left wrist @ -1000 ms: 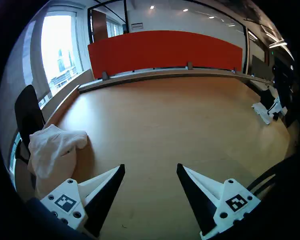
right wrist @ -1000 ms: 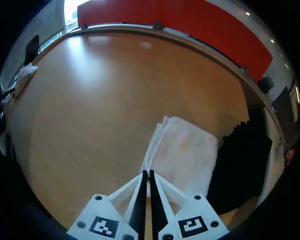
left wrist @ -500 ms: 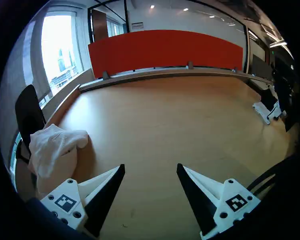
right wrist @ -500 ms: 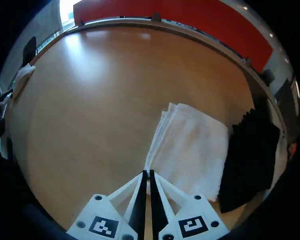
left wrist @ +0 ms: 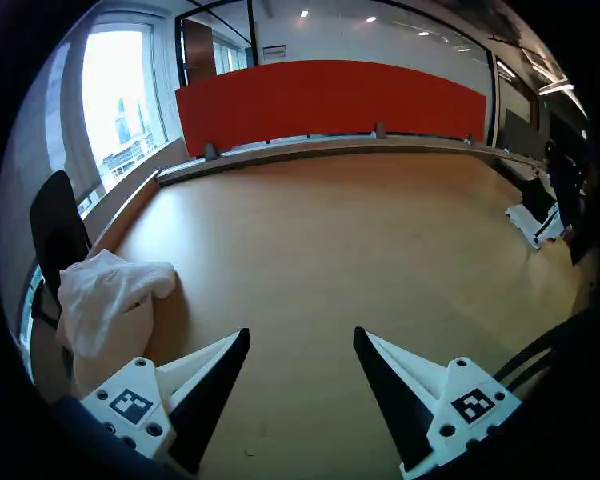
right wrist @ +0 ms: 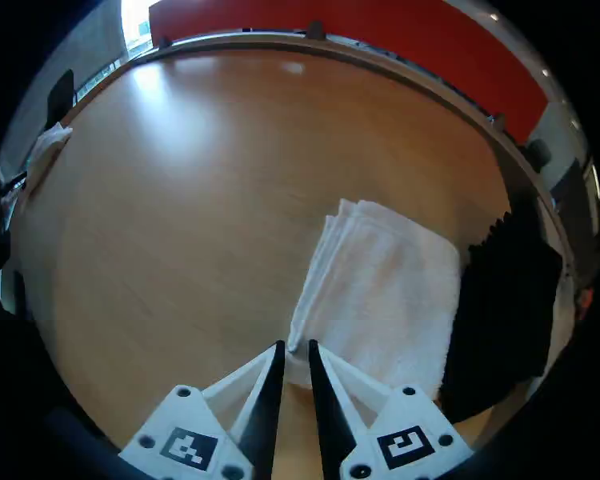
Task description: Fold towel
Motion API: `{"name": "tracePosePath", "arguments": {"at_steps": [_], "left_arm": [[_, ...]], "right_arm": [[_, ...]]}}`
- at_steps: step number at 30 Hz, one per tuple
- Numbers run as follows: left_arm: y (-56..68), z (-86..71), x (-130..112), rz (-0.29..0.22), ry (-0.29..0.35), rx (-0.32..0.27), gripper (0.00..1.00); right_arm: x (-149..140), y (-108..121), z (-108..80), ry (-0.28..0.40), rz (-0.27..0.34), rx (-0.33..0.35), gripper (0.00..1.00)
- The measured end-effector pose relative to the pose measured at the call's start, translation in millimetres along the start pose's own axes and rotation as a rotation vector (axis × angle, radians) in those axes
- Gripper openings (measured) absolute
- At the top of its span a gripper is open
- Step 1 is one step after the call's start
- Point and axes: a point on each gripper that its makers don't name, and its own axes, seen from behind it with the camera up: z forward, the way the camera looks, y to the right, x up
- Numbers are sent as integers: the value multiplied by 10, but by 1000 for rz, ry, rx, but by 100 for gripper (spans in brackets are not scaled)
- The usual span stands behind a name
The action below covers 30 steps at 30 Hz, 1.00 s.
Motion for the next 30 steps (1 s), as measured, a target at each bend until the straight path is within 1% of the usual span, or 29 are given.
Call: {"name": "tracePosePath", "arguments": {"at_steps": [3, 6, 9, 15, 24, 30], "left_arm": [[-4, 3, -1, -2, 0, 1, 96], [-4, 11, 8, -4, 1, 1, 96], [-2, 18, 18, -5, 1, 1, 96], [-2, 19, 29, -4, 3, -1, 96], [-35, 27, 47, -7, 6, 1, 96], [-45, 31, 79, -8, 11, 1, 96]], "right_arm": [[14, -30, -30, 14, -4, 3, 52], [44, -53, -63, 33, -2, 4, 76], [80, -52, -94, 53, 15, -3, 100], [119, -10, -170, 87, 61, -13, 100], [107, 133, -279, 111, 117, -46, 100], [91, 232, -307, 118, 159, -71, 100]]}}
